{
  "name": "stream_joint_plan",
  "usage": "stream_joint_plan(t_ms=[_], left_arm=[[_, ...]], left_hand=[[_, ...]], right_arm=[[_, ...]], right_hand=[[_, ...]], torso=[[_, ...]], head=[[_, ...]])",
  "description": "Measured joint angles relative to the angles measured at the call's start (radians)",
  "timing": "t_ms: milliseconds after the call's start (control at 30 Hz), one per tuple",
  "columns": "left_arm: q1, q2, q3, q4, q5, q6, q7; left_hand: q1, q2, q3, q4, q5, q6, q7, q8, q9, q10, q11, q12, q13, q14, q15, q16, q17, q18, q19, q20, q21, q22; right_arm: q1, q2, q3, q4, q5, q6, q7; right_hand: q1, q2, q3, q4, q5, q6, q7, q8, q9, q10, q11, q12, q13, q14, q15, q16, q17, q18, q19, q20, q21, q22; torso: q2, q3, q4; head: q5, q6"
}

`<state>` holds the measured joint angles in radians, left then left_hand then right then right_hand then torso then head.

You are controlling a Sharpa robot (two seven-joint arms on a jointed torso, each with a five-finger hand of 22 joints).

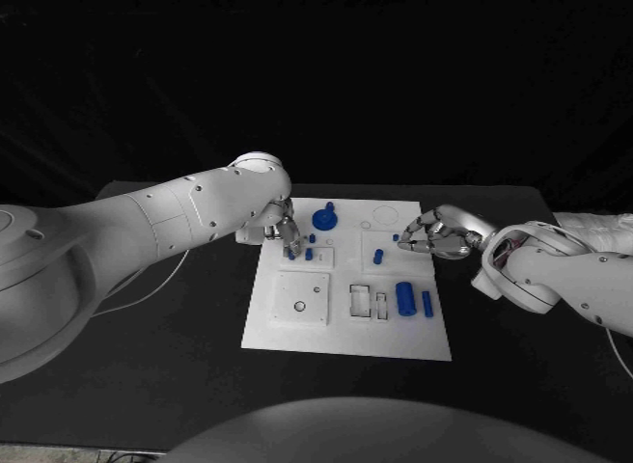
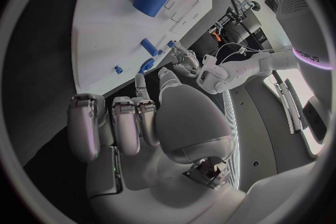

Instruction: Assemble the parts on the task board

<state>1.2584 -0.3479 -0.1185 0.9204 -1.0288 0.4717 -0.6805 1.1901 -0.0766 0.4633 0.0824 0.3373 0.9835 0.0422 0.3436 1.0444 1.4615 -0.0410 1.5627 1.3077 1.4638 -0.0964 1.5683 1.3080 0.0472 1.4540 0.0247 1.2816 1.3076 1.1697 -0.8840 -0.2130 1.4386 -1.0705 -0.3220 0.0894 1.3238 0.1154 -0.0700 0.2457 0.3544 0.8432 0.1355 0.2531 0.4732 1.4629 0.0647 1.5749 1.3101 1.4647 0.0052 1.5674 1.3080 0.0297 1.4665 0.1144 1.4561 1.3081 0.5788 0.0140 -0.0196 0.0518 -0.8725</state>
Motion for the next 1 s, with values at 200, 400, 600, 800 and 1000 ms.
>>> stream_joint_plan(t_ms=[200, 400, 600, 800, 1000], left_arm=[[0.000, -0.002, 0.002, 0.005, -0.012, 0.000, 0.000], [-0.001, -0.008, 0.003, 0.011, -0.024, 0.001, 0.000], [-0.001, -0.024, 0.005, 0.025, -0.032, 0.000, 0.001], [0.001, -0.066, 0.009, 0.072, -0.031, -0.005, 0.008], [0.023, -0.120, 0.003, 0.113, -0.027, -0.009, 0.004]], left_hand=[[-0.079, 0.020, -0.053, 0.029, -0.228, -0.040, 0.030, -0.079, -0.119, 0.006, 0.012, -0.006, 0.000, 0.003, 0.015, 0.000, 0.000, 0.000, -0.005, 0.005, -0.007, 0.000], [-0.170, -0.026, -0.165, 0.098, -0.285, -0.040, 0.030, -0.079, -0.187, 0.005, 0.023, -0.015, 0.000, 0.003, 0.026, 0.000, 0.000, 0.000, -0.010, 0.015, -0.013, 0.000], [-0.179, -0.036, -0.215, 0.124, -0.285, -0.042, 0.028, -0.080, -0.202, 0.002, 0.026, -0.021, 0.000, 0.000, 0.029, 0.000, 0.000, 0.000, -0.011, 0.018, -0.015, 0.000], [-0.164, -0.020, -0.234, 0.127, -0.285, -0.100, -0.029, -0.080, -0.194, 0.005, 0.030, -0.021, 0.000, 0.000, 0.029, 0.000, 0.000, 0.000, -0.011, 0.018, -0.015, 0.000], [-0.104, 0.015, -0.248, 0.127, -0.257, -0.151, 0.039, -0.152, -0.211, 0.005, 0.030, -0.021, 0.000, 0.004, 0.032, 0.000, 0.000, 0.000, -0.014, 0.022, -0.015, 0.000]], right_arm=[[-0.001, -0.001, 0.000, 0.000, 0.000, 0.000, 0.000], [-0.003, -0.001, 0.000, -0.001, 0.000, 0.000, 0.001], [-0.004, -0.001, 0.000, -0.003, 0.001, -0.002, 0.001], [-0.006, -0.002, 0.000, -0.004, 0.001, -0.004, 0.002], [-0.006, -0.004, 0.000, -0.007, 0.001, -0.008, 0.002]], right_hand=[[0.000, 0.000, 0.000, 0.000, 0.000, 0.000, 0.000, 0.000, 0.000, 0.000, 0.000, 0.000, 0.001, 0.000, 0.000, 0.000, 0.000, 0.000, 0.000, 0.000, 0.000, 0.000], [0.000, 0.000, 0.000, 0.000, 0.000, 0.000, 0.000, 0.000, 0.000, 0.000, 0.000, 0.001, 0.000, 0.000, 0.000, 0.000, 0.000, 0.000, 0.000, 0.000, 0.000, 0.000], [0.000, 0.000, 0.000, 0.000, 0.000, 0.000, 0.000, 0.000, 0.000, 0.000, 0.000, 0.001, 0.000, 0.000, 0.000, 0.000, 0.000, 0.000, 0.000, 0.000, 0.000, 0.000], [0.000, 0.000, 0.000, 0.000, 0.000, 0.000, 0.000, 0.000, -0.001, 0.000, 0.000, 0.001, 0.000, 0.000, 0.000, 0.000, 0.000, 0.000, 0.000, 0.000, 0.000, 0.000], [0.000, 0.000, 0.000, 0.000, 0.000, 0.000, 0.000, 0.000, -0.001, 0.000, 0.000, 0.002, 0.000, 0.000, 0.000, 0.000, 0.000, 0.000, 0.000, 0.000, 0.000, 0.000]], torso=[[0.000, 0.0000, -0.0007], [0.000, 0.0001, -0.0014], [0.000, 0.0001, -0.0015], [-0.001, 0.0006, -0.0014], [0.000, 0.0005, -0.0007]], head=[[0.000, 0.000], [0.001, 0.000], [0.000, 0.000], [-0.004, 0.000], [-0.007, 0.000]])
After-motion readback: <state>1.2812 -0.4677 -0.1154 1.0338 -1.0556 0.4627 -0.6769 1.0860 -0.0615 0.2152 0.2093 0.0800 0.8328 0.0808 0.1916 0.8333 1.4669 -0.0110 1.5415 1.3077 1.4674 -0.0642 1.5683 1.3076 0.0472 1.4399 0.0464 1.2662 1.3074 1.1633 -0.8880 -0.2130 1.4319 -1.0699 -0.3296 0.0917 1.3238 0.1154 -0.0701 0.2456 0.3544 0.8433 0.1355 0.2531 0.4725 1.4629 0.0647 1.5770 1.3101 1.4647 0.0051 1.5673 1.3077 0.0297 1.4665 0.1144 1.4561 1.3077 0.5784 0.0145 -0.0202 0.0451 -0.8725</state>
